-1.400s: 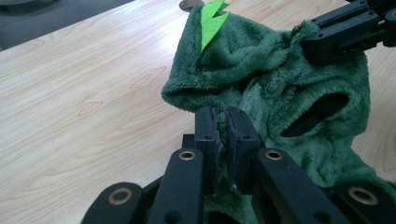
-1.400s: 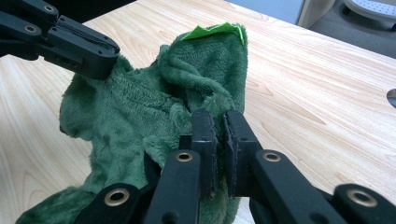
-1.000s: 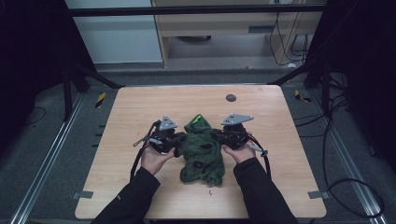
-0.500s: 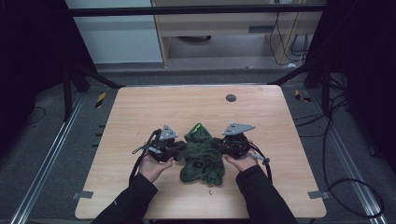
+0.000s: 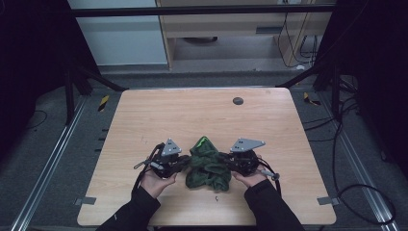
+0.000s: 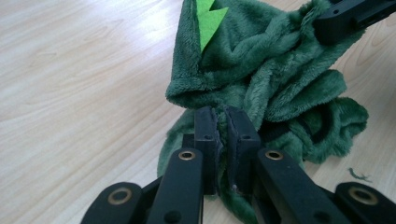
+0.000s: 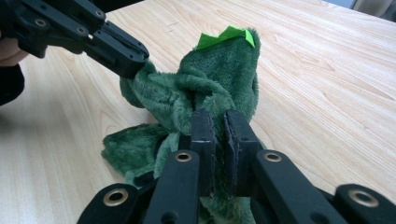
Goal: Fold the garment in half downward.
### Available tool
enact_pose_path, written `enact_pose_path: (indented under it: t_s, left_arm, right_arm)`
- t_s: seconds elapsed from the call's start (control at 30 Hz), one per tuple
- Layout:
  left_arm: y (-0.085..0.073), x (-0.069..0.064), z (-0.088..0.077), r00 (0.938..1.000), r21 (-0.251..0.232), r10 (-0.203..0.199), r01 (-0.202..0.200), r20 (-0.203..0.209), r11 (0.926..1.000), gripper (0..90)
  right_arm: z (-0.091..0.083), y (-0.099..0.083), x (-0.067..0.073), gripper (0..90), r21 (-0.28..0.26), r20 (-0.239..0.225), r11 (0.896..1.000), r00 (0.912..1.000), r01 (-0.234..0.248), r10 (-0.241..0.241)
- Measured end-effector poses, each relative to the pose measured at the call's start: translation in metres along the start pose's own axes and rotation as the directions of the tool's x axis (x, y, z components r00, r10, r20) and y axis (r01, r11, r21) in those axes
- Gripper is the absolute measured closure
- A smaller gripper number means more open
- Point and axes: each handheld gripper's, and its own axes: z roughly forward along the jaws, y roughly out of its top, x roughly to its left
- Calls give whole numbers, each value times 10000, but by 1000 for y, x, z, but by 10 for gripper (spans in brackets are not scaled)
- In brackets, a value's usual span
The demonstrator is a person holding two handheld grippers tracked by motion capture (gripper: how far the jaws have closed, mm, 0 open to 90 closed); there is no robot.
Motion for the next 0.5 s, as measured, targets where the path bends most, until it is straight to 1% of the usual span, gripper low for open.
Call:
enact_pose_path:
  t_s: [0.27, 0.37, 0.5]
  left_arm:
    - [-9, -8, -2, 9999, 98, 44, -45, 111, 9999, 837]
    - [-12, -10, -3, 9997, 165, 42, -46, 236, 9999, 837]
    - [-18, -16, -2, 9991, 353, 48, -62, 411, 9994, 836]
  right_arm:
    - [-6, -7, 8, 831, -62, -170, 9999, 9998, -82, 81]
    - [-8, -11, 10, 831, -20, -214, 9999, 9997, -136, 136]
    - [-10, -18, 13, 829, 162, -247, 9998, 9996, -147, 151]
